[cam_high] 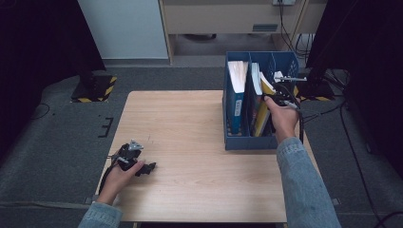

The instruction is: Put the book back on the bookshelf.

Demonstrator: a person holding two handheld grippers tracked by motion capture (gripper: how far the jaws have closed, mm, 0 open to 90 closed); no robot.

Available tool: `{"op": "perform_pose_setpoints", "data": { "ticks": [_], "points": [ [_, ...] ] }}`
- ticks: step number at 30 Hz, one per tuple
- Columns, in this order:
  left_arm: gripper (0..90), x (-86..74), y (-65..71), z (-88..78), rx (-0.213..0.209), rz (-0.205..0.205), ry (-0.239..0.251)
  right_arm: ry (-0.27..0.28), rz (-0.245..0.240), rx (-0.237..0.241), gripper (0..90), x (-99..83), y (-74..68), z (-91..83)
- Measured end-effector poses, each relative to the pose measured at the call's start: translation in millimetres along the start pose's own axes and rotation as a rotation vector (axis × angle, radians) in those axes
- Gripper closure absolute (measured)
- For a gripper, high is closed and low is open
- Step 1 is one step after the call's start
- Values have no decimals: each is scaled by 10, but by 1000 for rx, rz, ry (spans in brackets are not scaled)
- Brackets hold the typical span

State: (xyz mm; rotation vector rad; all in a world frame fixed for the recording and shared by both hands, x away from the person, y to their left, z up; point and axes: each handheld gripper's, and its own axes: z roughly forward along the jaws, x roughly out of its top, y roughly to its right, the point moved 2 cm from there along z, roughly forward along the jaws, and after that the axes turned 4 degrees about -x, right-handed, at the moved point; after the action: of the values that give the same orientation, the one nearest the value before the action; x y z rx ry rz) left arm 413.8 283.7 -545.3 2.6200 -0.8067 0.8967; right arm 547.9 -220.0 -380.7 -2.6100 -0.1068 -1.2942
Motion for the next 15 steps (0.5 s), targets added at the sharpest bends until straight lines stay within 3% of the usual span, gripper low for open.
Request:
{"op": "perform_pose_setpoints", "data": {
  "ticks": [15],
  "points": [
    [0,0,1,0,0,-1,0,-45,41,13,725,12,62,-33]
  ]
}}
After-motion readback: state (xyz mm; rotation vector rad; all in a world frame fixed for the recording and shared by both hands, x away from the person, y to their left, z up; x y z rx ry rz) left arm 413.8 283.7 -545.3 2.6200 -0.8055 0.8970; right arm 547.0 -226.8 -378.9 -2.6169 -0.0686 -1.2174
